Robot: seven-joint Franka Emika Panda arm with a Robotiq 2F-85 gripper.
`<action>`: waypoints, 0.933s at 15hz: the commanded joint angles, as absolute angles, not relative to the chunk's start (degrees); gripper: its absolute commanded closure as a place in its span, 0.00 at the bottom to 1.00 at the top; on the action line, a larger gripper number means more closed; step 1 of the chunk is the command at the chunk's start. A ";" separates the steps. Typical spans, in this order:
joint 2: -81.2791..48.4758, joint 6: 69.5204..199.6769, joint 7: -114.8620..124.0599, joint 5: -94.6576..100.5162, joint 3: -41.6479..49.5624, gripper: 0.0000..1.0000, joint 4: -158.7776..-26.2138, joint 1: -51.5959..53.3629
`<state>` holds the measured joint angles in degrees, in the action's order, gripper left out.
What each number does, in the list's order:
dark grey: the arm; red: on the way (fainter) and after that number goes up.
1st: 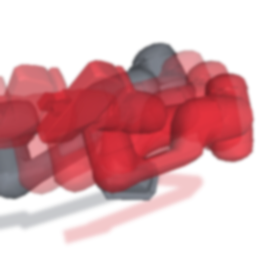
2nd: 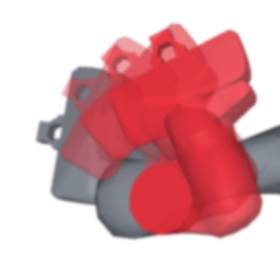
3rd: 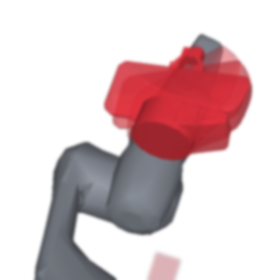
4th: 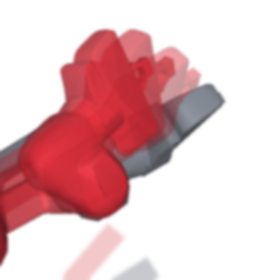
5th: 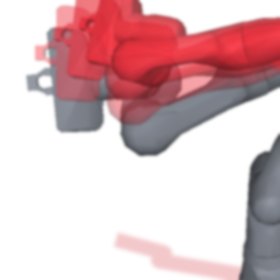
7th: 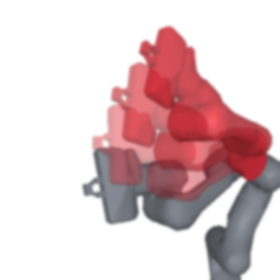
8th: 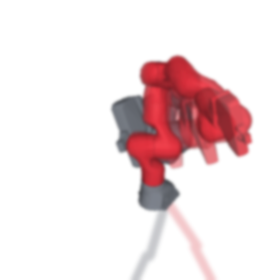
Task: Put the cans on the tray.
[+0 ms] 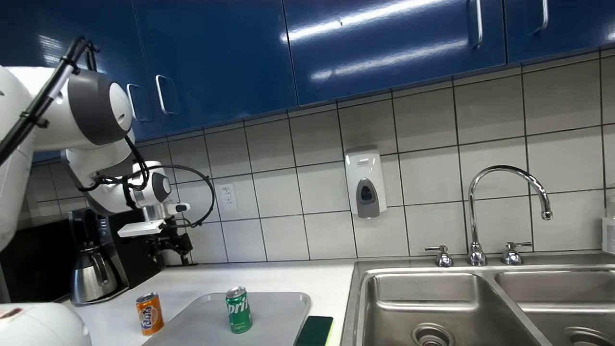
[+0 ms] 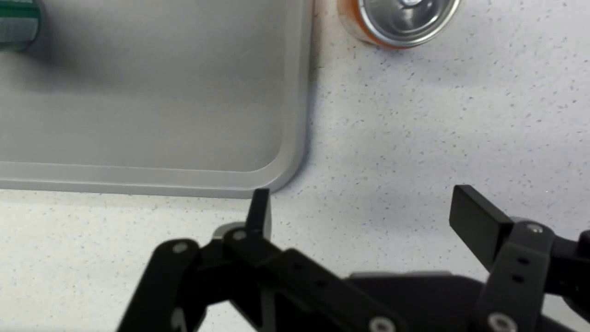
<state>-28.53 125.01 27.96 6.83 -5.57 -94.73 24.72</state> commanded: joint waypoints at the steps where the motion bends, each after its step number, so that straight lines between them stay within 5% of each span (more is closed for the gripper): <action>1: -32.13 120.74 34.37 8.06 -5.50 0.00 -88.55 27.86; 14: -30.99 117.29 39.31 7.37 -6.74 0.00 -89.86 29.95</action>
